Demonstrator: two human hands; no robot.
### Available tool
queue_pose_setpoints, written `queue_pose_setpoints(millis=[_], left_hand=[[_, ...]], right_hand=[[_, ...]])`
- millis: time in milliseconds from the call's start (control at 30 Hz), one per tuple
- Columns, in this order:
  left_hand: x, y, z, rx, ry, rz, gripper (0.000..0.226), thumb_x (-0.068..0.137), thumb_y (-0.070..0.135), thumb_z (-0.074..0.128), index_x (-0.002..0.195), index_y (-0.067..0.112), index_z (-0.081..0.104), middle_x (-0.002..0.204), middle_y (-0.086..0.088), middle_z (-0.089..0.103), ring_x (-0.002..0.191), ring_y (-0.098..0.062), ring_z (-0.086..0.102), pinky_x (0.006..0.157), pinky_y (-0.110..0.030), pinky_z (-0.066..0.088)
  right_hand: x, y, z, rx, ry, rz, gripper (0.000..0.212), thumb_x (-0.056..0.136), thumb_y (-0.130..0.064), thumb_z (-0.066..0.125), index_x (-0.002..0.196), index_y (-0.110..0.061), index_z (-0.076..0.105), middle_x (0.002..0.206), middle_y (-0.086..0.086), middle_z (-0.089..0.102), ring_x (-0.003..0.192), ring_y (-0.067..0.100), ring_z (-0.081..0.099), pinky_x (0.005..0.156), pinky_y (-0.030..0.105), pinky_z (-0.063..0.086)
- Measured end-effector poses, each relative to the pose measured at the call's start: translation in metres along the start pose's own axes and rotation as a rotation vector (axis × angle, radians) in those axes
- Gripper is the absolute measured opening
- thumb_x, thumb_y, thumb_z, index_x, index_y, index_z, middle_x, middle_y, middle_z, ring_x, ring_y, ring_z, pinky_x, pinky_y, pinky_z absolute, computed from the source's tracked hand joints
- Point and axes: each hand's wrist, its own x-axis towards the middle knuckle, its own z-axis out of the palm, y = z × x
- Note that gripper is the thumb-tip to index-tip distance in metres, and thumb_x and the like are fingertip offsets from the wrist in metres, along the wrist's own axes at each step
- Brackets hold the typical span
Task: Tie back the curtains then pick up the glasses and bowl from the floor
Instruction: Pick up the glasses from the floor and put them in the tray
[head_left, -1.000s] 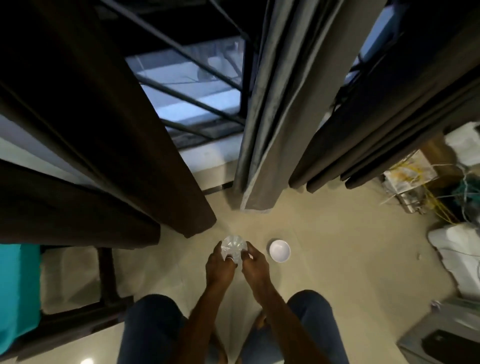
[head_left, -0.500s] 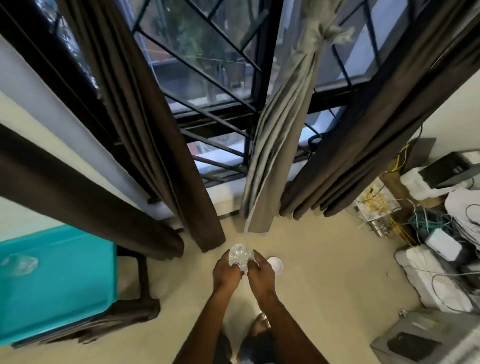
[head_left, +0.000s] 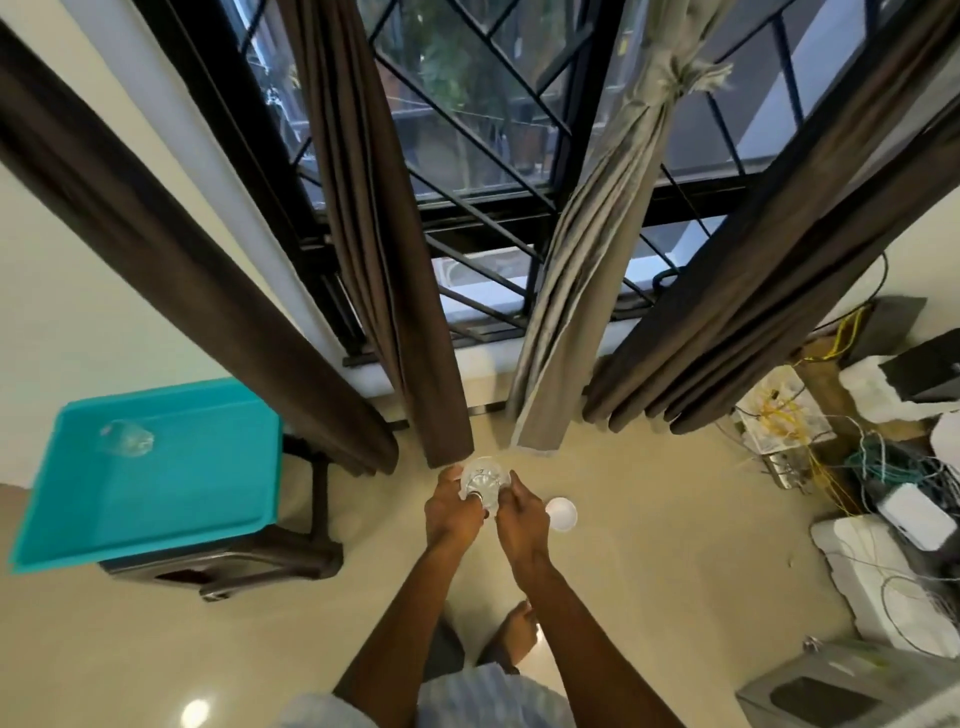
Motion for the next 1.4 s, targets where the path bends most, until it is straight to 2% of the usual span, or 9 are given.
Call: queue_pose_setpoints(millis=[333, 633, 700, 800, 967, 1167, 1233, 1333, 1400], left_hand=[[-0.004, -0.042, -0.046, -0.220, 0.047, 0.011, 0.048, 0.072, 0.014, 0.063, 0.119, 0.024, 0.067, 0.114, -0.006, 0.071, 0.094, -0.029, 0.071, 0.083, -0.045, 0.061], [0.004, -0.099, -0.135, -0.359, 0.075, 0.020, 0.035, 0.088, 0.007, 0.065, 0.121, 0.016, 0.068, 0.109, -0.004, 0.071, 0.087, -0.023, 0.071, 0.060, -0.025, 0.060], [0.006, -0.116, -0.163, -0.348, 0.078, 0.023, 0.032, 0.090, 0.015, 0.067, 0.122, 0.018, 0.066, 0.114, -0.002, 0.069, 0.093, -0.022, 0.069, 0.065, -0.023, 0.060], [0.020, -0.142, -0.204, -0.299, 0.084, 0.053, 0.035, 0.090, 0.025, 0.068, 0.125, 0.021, 0.065, 0.119, -0.002, 0.070, 0.099, -0.022, 0.069, 0.083, -0.038, 0.061], [0.039, -0.182, -0.273, -0.264, 0.088, 0.062, 0.032, 0.088, 0.026, 0.063, 0.120, 0.024, 0.066, 0.110, -0.003, 0.072, 0.095, -0.023, 0.071, 0.083, -0.041, 0.061], [0.047, -0.200, -0.316, -0.343, 0.196, 0.018, 0.026, 0.096, 0.031, 0.058, 0.114, 0.014, 0.066, 0.104, -0.010, 0.072, 0.086, -0.026, 0.071, 0.053, -0.016, 0.051], [0.053, -0.200, -0.326, -0.320, 0.206, 0.020, 0.023, 0.094, 0.029, 0.060, 0.114, 0.018, 0.066, 0.107, -0.004, 0.071, 0.089, -0.021, 0.069, 0.060, -0.014, 0.055], [0.069, -0.192, -0.339, -0.335, 0.205, 0.040, 0.027, 0.091, 0.022, 0.064, 0.117, 0.019, 0.067, 0.108, -0.002, 0.071, 0.094, -0.018, 0.068, 0.082, -0.032, 0.060], [0.078, -0.180, -0.351, -0.318, 0.221, 0.055, 0.029, 0.091, 0.019, 0.064, 0.120, 0.017, 0.066, 0.104, 0.003, 0.067, 0.093, -0.016, 0.067, 0.081, -0.029, 0.059]], right_hand=[[-0.033, -0.003, 0.038, -0.148, -0.050, -0.114, 0.032, 0.104, -0.023, 0.045, 0.125, -0.017, 0.067, 0.116, 0.004, 0.073, 0.105, 0.026, 0.068, 0.097, 0.038, 0.053], [-0.076, -0.002, 0.133, -0.322, -0.062, -0.100, 0.036, 0.100, -0.027, 0.046, 0.128, -0.022, 0.067, 0.120, 0.003, 0.073, 0.107, 0.024, 0.068, 0.092, 0.033, 0.053], [-0.096, -0.008, 0.161, -0.330, -0.059, -0.124, 0.035, 0.099, -0.023, 0.046, 0.127, -0.021, 0.067, 0.118, 0.004, 0.073, 0.106, 0.026, 0.068, 0.091, 0.033, 0.052], [-0.122, -0.018, 0.204, -0.310, -0.045, -0.159, 0.034, 0.100, -0.017, 0.046, 0.124, -0.019, 0.069, 0.115, 0.005, 0.073, 0.104, 0.027, 0.068, 0.090, 0.032, 0.050], [-0.152, -0.023, 0.278, -0.298, -0.099, -0.197, 0.033, 0.100, -0.023, 0.047, 0.127, -0.024, 0.067, 0.118, 0.001, 0.073, 0.100, 0.022, 0.069, 0.093, 0.041, 0.057], [-0.150, -0.025, 0.328, -0.372, -0.176, -0.263, 0.033, 0.100, -0.026, 0.047, 0.127, -0.025, 0.066, 0.111, 0.000, 0.074, 0.092, 0.018, 0.071, 0.082, 0.042, 0.061], [-0.147, -0.031, 0.336, -0.375, -0.196, -0.271, 0.033, 0.100, -0.023, 0.048, 0.127, -0.024, 0.066, 0.110, 0.000, 0.074, 0.091, 0.018, 0.071, 0.081, 0.043, 0.062], [-0.133, -0.041, 0.348, -0.350, -0.224, -0.266, 0.031, 0.098, -0.023, 0.049, 0.122, -0.024, 0.069, 0.107, 0.001, 0.074, 0.088, 0.019, 0.072, 0.079, 0.045, 0.062], [-0.118, -0.054, 0.360, -0.358, -0.227, -0.253, 0.029, 0.096, -0.026, 0.049, 0.114, -0.024, 0.072, 0.101, 0.003, 0.075, 0.084, 0.019, 0.072, 0.077, 0.046, 0.062]])
